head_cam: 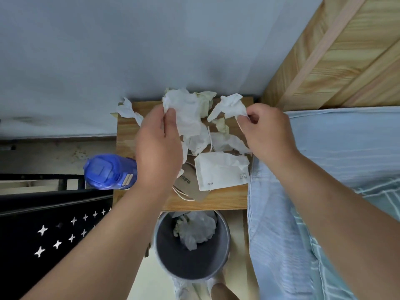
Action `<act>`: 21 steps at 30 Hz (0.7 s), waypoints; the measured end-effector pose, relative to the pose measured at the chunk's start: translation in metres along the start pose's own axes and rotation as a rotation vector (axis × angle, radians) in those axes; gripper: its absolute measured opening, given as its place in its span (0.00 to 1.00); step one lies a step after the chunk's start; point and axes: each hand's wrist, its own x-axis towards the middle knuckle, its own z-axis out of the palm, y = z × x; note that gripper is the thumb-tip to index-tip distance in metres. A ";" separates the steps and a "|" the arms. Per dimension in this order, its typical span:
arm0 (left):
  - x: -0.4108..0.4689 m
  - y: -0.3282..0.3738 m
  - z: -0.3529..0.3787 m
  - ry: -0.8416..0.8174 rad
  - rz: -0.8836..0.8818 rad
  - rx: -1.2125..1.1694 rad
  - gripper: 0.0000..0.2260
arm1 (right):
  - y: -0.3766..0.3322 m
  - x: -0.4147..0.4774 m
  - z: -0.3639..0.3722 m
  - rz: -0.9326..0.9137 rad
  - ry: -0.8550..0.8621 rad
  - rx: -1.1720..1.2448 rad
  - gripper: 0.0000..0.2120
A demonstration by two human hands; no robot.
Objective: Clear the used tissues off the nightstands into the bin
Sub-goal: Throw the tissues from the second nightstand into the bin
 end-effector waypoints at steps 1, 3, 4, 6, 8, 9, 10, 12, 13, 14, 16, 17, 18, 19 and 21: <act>-0.004 0.006 -0.004 -0.005 -0.015 -0.055 0.14 | -0.003 -0.005 -0.005 0.015 0.020 0.026 0.10; -0.017 0.010 -0.014 -0.010 -0.037 -0.146 0.12 | -0.008 -0.020 -0.013 0.054 0.072 0.098 0.08; -0.028 0.008 -0.020 -0.016 -0.054 -0.188 0.11 | -0.011 -0.031 -0.016 0.073 0.092 0.150 0.07; -0.055 -0.007 -0.033 -0.043 -0.095 -0.246 0.11 | -0.017 -0.060 -0.017 0.110 0.105 0.276 0.05; -0.090 -0.030 -0.044 -0.068 -0.167 -0.256 0.11 | -0.019 -0.099 -0.007 0.146 0.077 0.376 0.05; -0.108 -0.043 -0.048 -0.070 -0.218 -0.266 0.11 | -0.019 -0.121 0.000 0.162 0.051 0.420 0.05; -0.126 -0.056 -0.051 -0.064 -0.278 -0.275 0.11 | -0.019 -0.144 0.009 0.182 0.017 0.456 0.06; -0.159 -0.082 -0.055 -0.044 -0.417 -0.265 0.11 | -0.017 -0.188 0.032 0.225 -0.072 0.484 0.07; -0.173 -0.096 -0.056 -0.037 -0.489 -0.255 0.12 | -0.014 -0.208 0.046 0.241 -0.118 0.473 0.07; -0.185 -0.111 -0.057 -0.031 -0.561 -0.240 0.13 | -0.009 -0.225 0.061 0.256 -0.168 0.441 0.06; -0.204 -0.144 -0.057 -0.019 -0.701 -0.204 0.13 | 0.006 -0.254 0.094 0.292 -0.286 0.317 0.07; -0.211 -0.161 -0.056 -0.012 -0.752 -0.193 0.13 | 0.014 -0.264 0.110 0.313 -0.330 0.253 0.07; -0.216 -0.178 -0.054 -0.009 -0.790 -0.185 0.14 | 0.025 -0.271 0.125 0.335 -0.357 0.205 0.07; -0.220 -0.195 -0.051 -0.010 -0.818 -0.173 0.15 | 0.035 -0.276 0.140 0.351 -0.381 0.167 0.07; -0.227 -0.227 -0.042 -0.025 -0.860 -0.148 0.15 | 0.058 -0.280 0.166 0.363 -0.424 0.076 0.09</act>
